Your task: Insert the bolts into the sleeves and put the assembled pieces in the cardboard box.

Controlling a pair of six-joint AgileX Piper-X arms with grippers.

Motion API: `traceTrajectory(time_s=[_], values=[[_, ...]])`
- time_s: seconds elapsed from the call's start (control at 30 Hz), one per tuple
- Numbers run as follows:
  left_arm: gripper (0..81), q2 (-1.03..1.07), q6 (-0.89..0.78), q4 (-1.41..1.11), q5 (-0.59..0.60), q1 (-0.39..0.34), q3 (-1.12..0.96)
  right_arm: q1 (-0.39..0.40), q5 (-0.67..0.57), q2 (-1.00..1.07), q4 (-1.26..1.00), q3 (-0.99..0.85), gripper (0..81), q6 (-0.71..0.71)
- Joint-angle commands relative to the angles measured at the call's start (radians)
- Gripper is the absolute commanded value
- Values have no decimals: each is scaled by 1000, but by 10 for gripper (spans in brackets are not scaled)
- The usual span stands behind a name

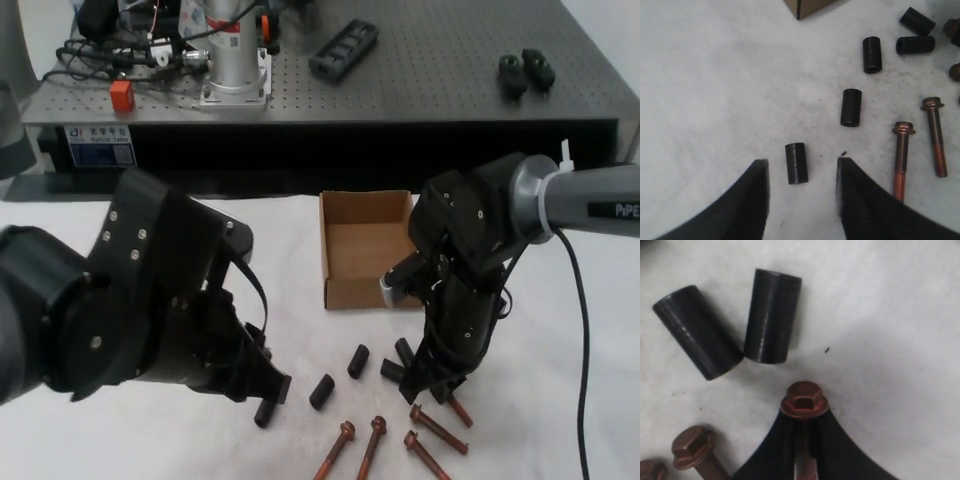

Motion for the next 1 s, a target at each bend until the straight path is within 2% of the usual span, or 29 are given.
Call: traceTrajectory(time_s=[0.0,0.17,0.47,0.97], values=[[317,18,25,-22,8,0,-13,-6,-85,-56,12,4,24,29],[317,188,92,70,8,0,-145,-6,-164,-199,26,4,24,73],[317,437,122,457,-37,0,-468,-6,-169,-358,56,4,24,73],[317,495,65,425,51,0,-443,-6,-169,-378,78,4,24,77]])
